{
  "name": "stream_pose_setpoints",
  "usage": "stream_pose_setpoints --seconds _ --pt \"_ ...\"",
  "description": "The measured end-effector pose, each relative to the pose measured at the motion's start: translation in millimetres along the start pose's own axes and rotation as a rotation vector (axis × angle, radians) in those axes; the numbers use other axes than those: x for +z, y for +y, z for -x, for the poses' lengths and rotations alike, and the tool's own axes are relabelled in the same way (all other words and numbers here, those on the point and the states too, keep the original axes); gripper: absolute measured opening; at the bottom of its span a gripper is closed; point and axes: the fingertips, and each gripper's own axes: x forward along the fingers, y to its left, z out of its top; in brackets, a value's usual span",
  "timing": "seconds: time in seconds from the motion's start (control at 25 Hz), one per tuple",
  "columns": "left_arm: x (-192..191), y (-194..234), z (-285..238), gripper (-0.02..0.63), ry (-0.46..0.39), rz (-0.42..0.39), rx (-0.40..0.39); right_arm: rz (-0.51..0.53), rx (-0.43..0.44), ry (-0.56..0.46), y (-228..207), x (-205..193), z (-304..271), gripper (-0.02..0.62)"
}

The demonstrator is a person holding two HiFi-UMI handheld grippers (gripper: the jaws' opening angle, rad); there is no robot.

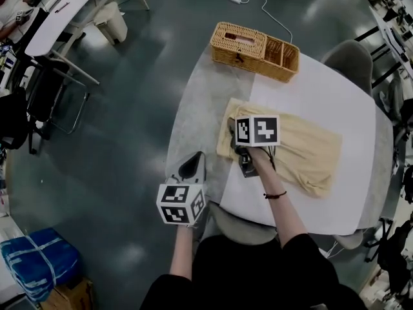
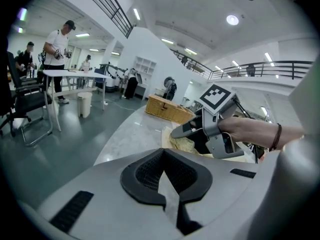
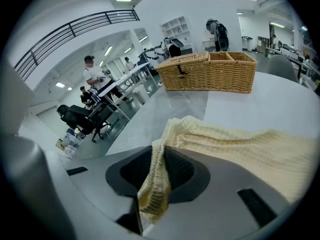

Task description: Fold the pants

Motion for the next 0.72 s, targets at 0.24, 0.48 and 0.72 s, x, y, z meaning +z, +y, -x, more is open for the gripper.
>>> stream_pose_setpoints --seconds 0.24,0.48,0.72 --pt "0 2 -1 0.008 -0.004 0.009 -0.001 0.004 0.002 0.013 5 -3 -6 0.111" --pt "1 1 -1 0.008 -0.002 0.013 -0.006 0.009 0.010 0.007 13 -2 -8 0.170" --pt "2 0 0 0.008 -0.005 0.011 -0.008 0.018 0.009 -0.019 17 0 -4 0.204"
